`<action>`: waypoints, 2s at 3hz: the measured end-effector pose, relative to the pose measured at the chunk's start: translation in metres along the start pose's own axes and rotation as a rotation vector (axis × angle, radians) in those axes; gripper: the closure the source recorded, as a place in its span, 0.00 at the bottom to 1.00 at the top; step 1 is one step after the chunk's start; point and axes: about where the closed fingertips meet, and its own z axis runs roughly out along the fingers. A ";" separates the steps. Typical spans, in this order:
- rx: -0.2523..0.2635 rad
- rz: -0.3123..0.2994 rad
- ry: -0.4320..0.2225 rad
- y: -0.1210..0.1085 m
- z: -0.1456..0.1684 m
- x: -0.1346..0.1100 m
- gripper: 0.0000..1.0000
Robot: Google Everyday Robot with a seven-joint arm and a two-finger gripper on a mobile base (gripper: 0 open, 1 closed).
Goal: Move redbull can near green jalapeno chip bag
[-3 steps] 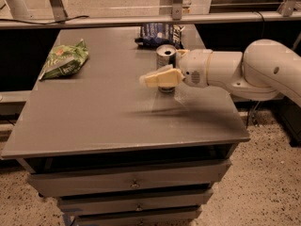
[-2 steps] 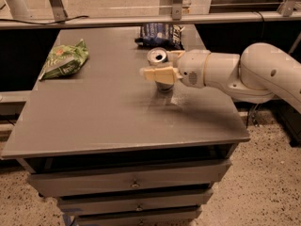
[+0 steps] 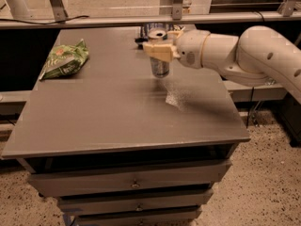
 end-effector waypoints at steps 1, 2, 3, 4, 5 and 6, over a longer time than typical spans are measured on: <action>0.001 -0.007 -0.009 -0.001 0.001 -0.007 1.00; 0.000 -0.007 -0.008 0.000 0.001 -0.006 1.00; -0.029 -0.021 -0.025 0.004 0.013 -0.015 1.00; -0.062 -0.016 -0.073 0.012 0.048 -0.034 1.00; -0.110 0.008 -0.099 0.028 0.104 -0.057 1.00; -0.143 0.030 -0.105 0.046 0.152 -0.058 1.00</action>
Offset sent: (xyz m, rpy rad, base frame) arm 0.0017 0.0007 0.0076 0.0045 -0.0121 -0.0002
